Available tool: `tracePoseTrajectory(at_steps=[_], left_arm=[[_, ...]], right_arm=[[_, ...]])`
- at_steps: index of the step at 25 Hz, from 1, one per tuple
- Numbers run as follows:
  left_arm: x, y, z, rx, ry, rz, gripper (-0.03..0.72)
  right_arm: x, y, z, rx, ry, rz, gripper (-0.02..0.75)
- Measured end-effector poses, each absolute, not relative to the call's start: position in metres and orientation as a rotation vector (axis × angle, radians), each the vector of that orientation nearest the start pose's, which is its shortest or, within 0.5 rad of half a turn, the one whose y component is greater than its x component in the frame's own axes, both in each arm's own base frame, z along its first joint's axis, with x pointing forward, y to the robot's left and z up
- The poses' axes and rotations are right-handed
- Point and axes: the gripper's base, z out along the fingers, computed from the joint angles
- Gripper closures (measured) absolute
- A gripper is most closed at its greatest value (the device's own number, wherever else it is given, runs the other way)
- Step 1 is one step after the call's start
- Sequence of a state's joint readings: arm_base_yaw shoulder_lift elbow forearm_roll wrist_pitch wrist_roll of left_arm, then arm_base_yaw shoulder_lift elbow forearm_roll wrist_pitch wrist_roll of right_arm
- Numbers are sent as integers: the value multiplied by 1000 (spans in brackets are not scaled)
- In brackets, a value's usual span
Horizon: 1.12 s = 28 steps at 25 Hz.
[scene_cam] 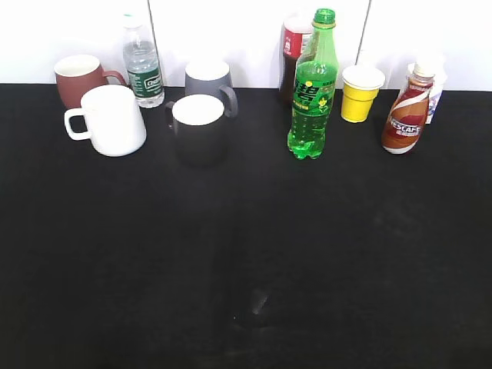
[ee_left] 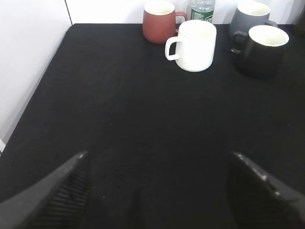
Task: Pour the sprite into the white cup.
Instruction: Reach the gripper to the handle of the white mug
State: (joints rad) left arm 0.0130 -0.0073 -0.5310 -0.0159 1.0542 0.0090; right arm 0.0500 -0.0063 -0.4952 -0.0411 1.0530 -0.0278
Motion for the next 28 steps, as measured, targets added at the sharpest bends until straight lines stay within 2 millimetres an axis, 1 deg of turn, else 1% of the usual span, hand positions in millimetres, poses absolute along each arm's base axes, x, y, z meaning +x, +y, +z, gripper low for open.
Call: tracePoseTrajectory(at_steps=[5, 6, 7, 8, 9, 10, 11, 12, 13, 15, 17, 18, 20, 21, 23, 25, 28], left_arm=[[-10, -1, 286, -3, 1999, -5, 12], [-10, -1, 286, -3, 1999, -5, 30], [-10, -1, 286, -3, 1999, -6, 74], [-10, -2, 289, -3, 1983, -7, 118], [-9, -1, 298, -3, 1908, -6, 142], [-1, -1, 311, -4, 1798, 1, 152], [14, 0, 321, -3, 1697, 16, 155], [35, 0, 324, -3, 1646, 17, 155], [59, 1, 324, -3, 1608, 17, 155], [113, 1, 318, -3, 1572, 17, 155], [168, 2, 301, 3, 1574, 21, 155], [199, 2, 279, 4, 1621, 20, 155], [239, 2, 241, 14, 1639, 18, 155], [256, 1, 214, 34, 1671, 14, 155], [274, -2, 167, 72, 1757, -4, 146], [295, -2, 139, 77, 1808, -14, 131], [328, -4, 114, 109, 1813, -30, 127]], right_arm=[[-5, -3, 277, -77, 2033, -35, 181], [-5, -3, 277, -77, 2033, -35, 181], [-5, -3, 277, -77, 2033, -35, 181], [-5, -3, 277, -77, 2033, -35, 181], [-5, -3, 277, -77, 2033, -35, 181], [-5, -3, 277, -77, 2033, -35, 181], [-5, -3, 277, -77, 2033, -35, 181], [-5, -3, 277, -77, 2033, -35, 181], [-5, -3, 277, -77, 2033, -35, 181], [-5, -3, 277, -77, 2033, -35, 181], [-5, -3, 277, -77, 2033, -35, 181], [-5, -3, 277, -77, 2033, -35, 181], [-5, -3, 277, -77, 2033, -35, 181], [-5, -3, 277, -77, 2033, -35, 181], [-5, -3, 277, -77, 2033, -35, 181], [-5, -3, 277, -77, 2033, -35, 181], [-5, -3, 277, -77, 2033, -35, 181]])
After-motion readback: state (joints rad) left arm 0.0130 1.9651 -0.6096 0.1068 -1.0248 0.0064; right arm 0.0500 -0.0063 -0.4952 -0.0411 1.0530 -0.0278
